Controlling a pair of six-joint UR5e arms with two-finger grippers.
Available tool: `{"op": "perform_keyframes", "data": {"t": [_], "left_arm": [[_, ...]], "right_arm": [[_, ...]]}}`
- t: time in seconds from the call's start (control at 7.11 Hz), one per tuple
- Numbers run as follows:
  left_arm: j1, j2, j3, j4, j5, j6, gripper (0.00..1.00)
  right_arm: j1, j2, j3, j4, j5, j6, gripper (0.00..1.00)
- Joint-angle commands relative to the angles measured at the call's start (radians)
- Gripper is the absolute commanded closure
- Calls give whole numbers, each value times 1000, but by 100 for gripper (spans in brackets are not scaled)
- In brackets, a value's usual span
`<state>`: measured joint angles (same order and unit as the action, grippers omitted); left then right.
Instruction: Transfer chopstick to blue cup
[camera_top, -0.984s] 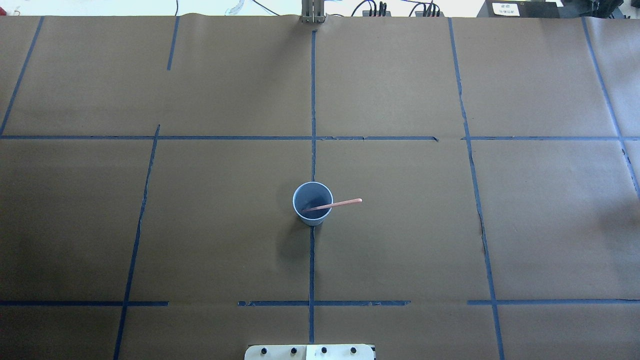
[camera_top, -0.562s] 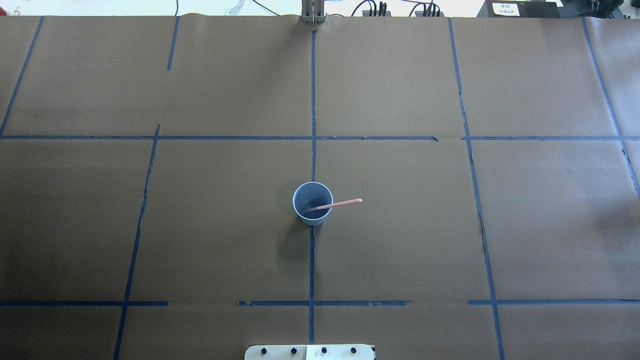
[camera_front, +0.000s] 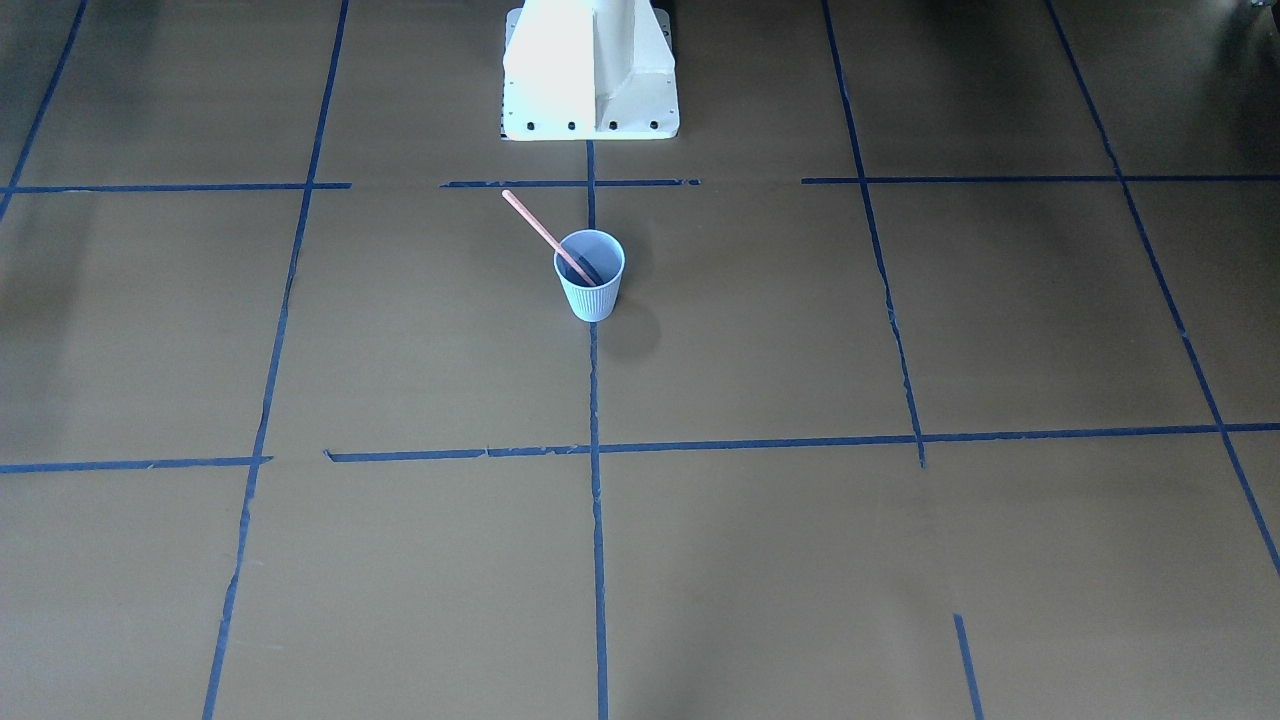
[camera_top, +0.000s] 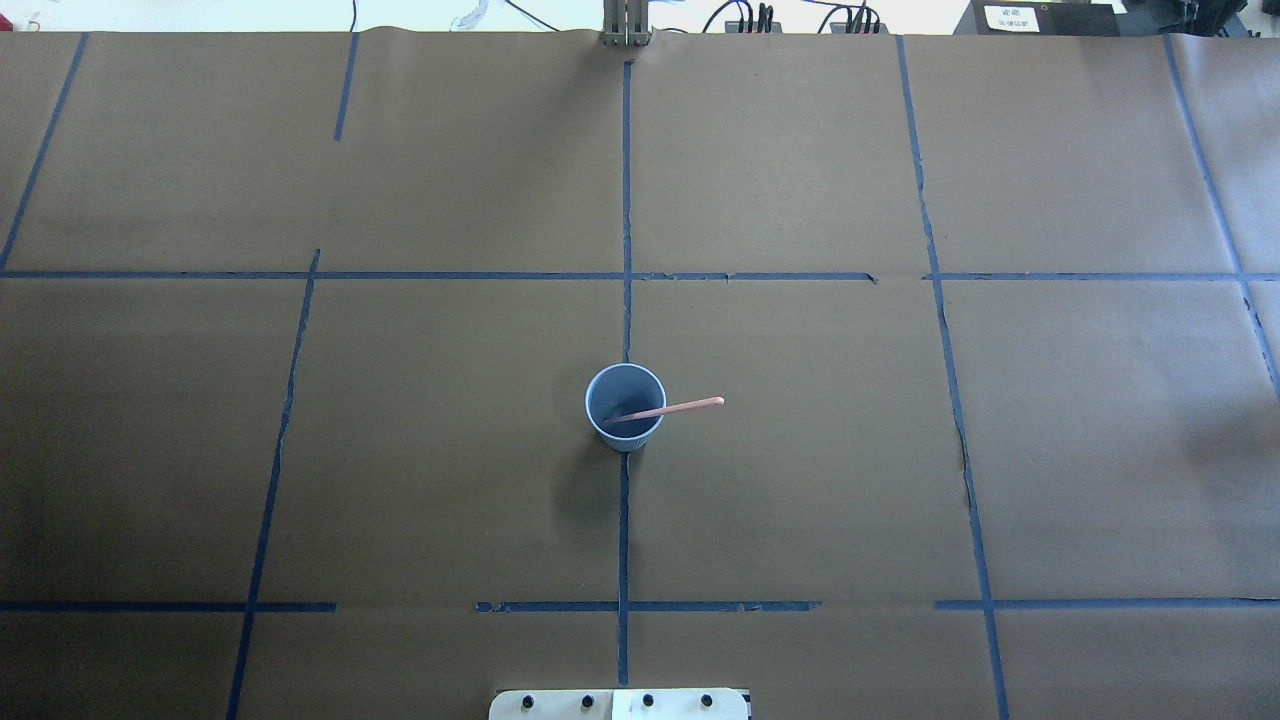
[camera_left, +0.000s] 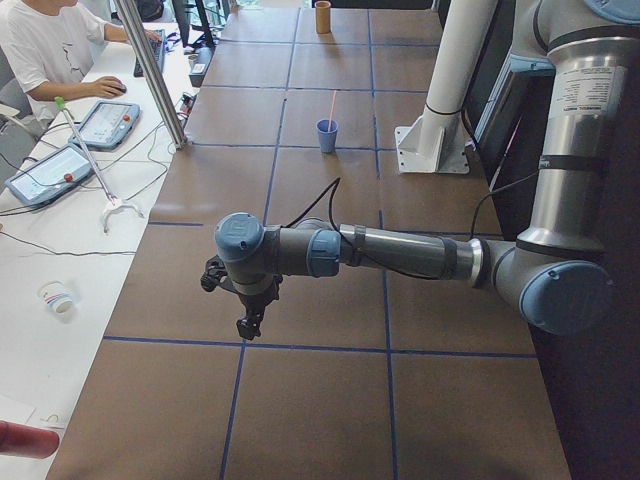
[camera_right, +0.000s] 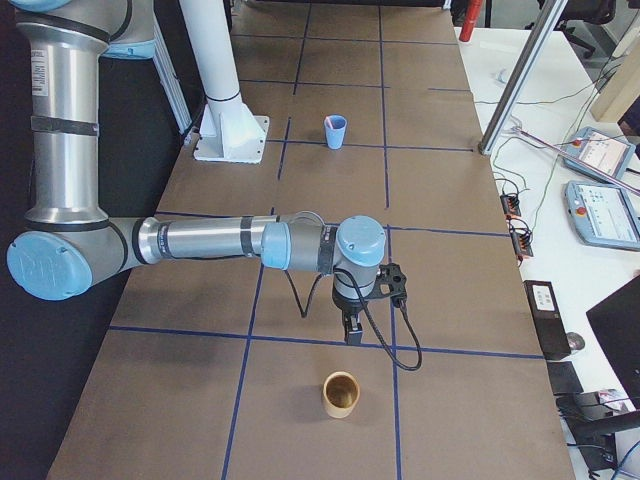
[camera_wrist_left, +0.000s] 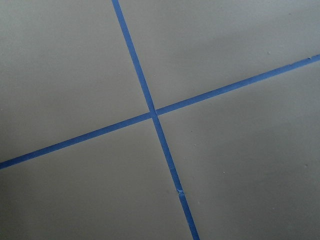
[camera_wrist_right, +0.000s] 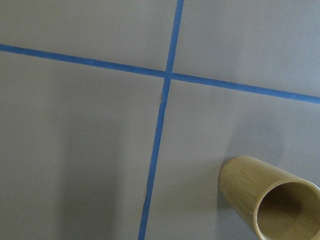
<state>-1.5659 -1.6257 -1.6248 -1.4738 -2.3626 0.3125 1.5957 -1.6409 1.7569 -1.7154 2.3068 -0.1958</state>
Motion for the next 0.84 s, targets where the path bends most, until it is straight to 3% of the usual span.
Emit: {"op": "perform_keyframes", "data": {"t": [0.0, 0.7], "left_arm": [[1, 3, 14, -6, 3, -6, 0], [1, 6, 2, 6, 13, 2, 0]], "right_arm": [[4, -16, 33, -6, 23, 10, 0], [4, -28, 65, -36, 43, 9, 0]]}}
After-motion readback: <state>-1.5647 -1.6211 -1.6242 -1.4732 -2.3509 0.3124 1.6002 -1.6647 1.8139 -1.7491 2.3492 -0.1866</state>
